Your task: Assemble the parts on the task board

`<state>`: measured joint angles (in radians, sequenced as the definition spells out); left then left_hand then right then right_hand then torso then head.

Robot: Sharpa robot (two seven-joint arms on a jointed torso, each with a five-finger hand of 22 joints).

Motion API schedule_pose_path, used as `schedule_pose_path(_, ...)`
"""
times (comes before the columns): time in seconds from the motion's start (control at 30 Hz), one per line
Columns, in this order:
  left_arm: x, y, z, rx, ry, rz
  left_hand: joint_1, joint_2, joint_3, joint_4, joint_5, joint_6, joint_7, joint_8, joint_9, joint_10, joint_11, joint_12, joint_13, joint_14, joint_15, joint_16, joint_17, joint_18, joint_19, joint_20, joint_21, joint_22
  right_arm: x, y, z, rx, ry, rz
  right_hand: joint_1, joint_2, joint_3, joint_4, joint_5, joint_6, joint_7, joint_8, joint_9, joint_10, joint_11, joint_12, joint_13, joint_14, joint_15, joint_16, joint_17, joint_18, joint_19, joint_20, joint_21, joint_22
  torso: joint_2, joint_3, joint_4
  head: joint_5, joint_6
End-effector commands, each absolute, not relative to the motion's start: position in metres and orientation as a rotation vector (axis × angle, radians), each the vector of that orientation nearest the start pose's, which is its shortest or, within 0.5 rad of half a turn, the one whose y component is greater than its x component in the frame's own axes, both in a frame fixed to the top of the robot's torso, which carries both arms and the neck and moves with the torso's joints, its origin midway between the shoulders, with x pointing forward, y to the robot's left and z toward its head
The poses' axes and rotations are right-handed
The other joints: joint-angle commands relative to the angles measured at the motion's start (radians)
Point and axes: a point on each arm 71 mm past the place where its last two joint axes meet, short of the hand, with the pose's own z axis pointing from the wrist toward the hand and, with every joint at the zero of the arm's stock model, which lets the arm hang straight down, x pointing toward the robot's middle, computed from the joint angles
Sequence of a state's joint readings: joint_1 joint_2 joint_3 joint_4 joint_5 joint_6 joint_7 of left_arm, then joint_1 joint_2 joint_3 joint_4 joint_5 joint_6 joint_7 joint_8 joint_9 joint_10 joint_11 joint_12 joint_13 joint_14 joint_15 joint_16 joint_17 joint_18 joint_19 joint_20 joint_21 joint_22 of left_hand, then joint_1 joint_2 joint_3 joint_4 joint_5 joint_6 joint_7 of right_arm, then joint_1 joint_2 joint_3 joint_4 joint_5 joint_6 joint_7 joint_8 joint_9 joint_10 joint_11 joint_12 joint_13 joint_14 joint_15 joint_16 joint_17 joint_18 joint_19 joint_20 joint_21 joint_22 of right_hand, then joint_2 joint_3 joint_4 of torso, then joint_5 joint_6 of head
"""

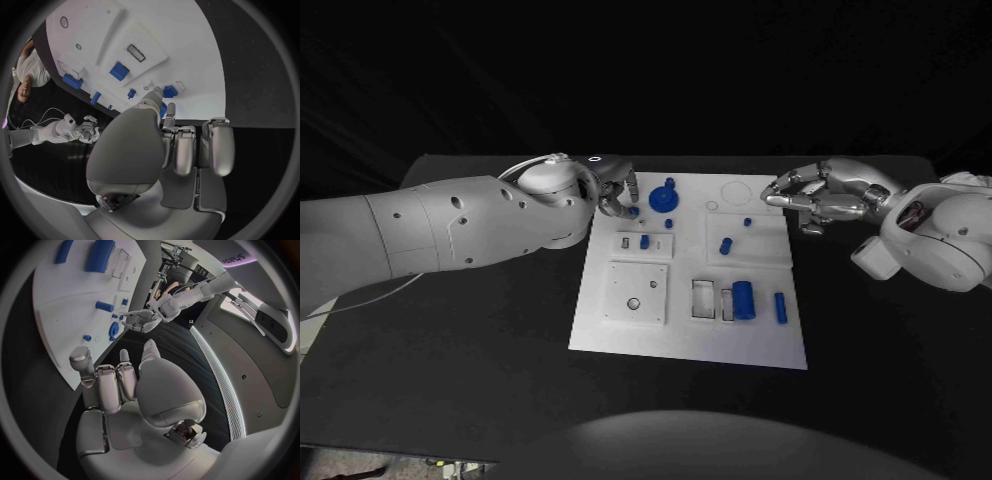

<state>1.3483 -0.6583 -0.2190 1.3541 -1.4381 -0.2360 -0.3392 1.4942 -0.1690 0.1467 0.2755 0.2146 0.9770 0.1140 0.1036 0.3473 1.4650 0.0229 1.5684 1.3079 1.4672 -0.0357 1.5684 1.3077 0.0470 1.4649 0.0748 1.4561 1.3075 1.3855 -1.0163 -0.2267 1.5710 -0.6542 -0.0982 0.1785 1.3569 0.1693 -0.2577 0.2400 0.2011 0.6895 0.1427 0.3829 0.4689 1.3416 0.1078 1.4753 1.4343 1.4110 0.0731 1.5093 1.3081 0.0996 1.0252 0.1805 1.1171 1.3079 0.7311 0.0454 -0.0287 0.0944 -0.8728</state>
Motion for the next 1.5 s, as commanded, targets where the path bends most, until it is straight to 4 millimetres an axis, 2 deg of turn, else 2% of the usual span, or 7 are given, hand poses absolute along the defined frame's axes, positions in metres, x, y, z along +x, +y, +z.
schedule_pose_path(0.03,0.523,0.169,-0.192,0.187,1.801,-0.366,0.009,-0.005,0.0,-0.001,0.007,-0.004,0.001,-0.006,-0.002,0.106,0.007,0.002,0.263,0.104,0.005,0.002,0.263,-0.011,0.025,0.004,0.002,0.162,0.471,-0.264,-0.167,0.388,1.867,1.16,0.0,0.002,-0.005,0.002,-0.003,0.007,0.0,-0.004,-0.001,0.001,0.0,-0.003,0.036,0.002,-0.001,-0.002,0.181,0.016,0.001,0.001,-0.001,0.107,-0.001,-0.0003,0.0002,0.002,0.0)
schedule_pose_path(0.53,0.523,0.169,-0.2,0.172,1.796,-0.358,0.05,0.011,0.023,-0.022,0.036,0.023,-0.003,0.002,-0.023,0.106,0.004,0.002,0.263,0.104,0.003,0.002,0.263,-0.01,0.025,0.003,-0.001,0.162,0.471,-0.264,-0.167,0.389,1.868,1.16,0.0,0.002,-0.005,0.002,-0.003,0.007,0.0,-0.004,-0.001,0.001,0.0,-0.004,0.036,0.002,-0.001,-0.003,0.18,0.016,0.0,0.001,-0.001,0.107,-0.001,-0.0006,-0.0002,0.002,0.0)
schedule_pose_path(0.67,0.523,0.169,-0.203,0.181,1.789,-0.358,0.042,0.006,0.018,-0.02,0.022,0.028,-0.003,0.003,-0.029,0.106,0.003,0.002,0.263,0.104,0.002,0.002,0.263,-0.011,0.028,0.002,0.0,0.164,0.471,-0.264,-0.168,0.389,1.869,1.16,-0.001,0.002,-0.006,0.003,-0.003,0.007,0.0,-0.004,-0.001,0.0,0.0,-0.004,0.036,0.001,-0.001,-0.003,0.18,0.016,0.0,0.001,-0.002,0.107,-0.001,-0.0006,-0.0001,0.003,0.0)
schedule_pose_path(0.83,0.522,0.169,-0.205,0.179,1.767,-0.369,0.046,0.01,0.021,-0.022,0.021,0.036,-0.006,0.007,-0.032,0.106,0.001,0.002,0.263,0.104,0.0,0.002,0.263,-0.012,0.03,0.001,0.003,0.166,0.471,-0.264,-0.168,0.39,1.871,1.16,-0.001,0.002,-0.006,0.003,-0.003,0.007,0.0,-0.004,-0.001,0.0,0.0,-0.004,0.036,0.001,-0.001,-0.003,0.18,0.016,0.0,0.001,-0.002,0.107,-0.001,-0.0003,0.0001,0.003,0.0)
schedule_pose_path(1.03,0.522,0.169,-0.206,0.178,1.744,-0.387,0.057,0.022,0.032,-0.029,0.047,0.058,-0.012,0.017,-0.039,0.106,-0.004,0.002,0.263,0.104,-0.004,0.002,0.263,-0.014,0.036,-0.003,0.009,0.172,0.471,-0.264,-0.168,0.39,1.872,1.16,-0.001,0.003,-0.006,0.003,-0.003,0.007,0.0,-0.004,-0.001,0.0,0.0,-0.004,0.036,0.0,-0.001,-0.003,0.179,0.016,0.0,0.001,-0.002,0.107,-0.001,-0.0006,-0.0004,0.004,0.0)
schedule_pose_path(1.17,0.521,0.17,-0.205,0.171,1.718,-0.414,0.062,0.03,0.039,-0.033,0.064,0.081,-0.018,0.027,-0.042,0.106,-0.009,0.002,0.263,0.104,-0.008,0.002,0.263,-0.016,0.04,-0.007,0.015,0.178,0.47,-0.265,-0.168,0.391,1.873,1.16,-0.001,0.003,-0.006,0.003,-0.003,0.007,0.0,-0.004,-0.001,0.0,0.0,-0.004,0.036,0.0,-0.001,-0.003,0.179,0.016,0.0,0.001,-0.002,0.107,-0.001,-0.0005,-0.0001,0.004,0.0)
schedule_pose_path(1.5,0.517,0.182,-0.199,0.133,1.638,-0.562,0.064,0.037,0.045,-0.036,0.073,0.105,-0.025,0.037,-0.046,0.106,-0.014,0.002,0.263,0.104,-0.013,0.002,0.263,-0.022,0.053,-0.011,0.034,0.195,0.47,-0.267,-0.169,0.395,1.873,1.157,-0.001,0.003,-0.006,0.003,-0.003,0.007,0.0,-0.004,-0.001,0.0,0.0,-0.004,0.036,0.0,-0.001,-0.003,0.179,0.016,0.0,0.001,-0.002,0.107,-0.001,-0.0007,0.0006,0.004,0.0)
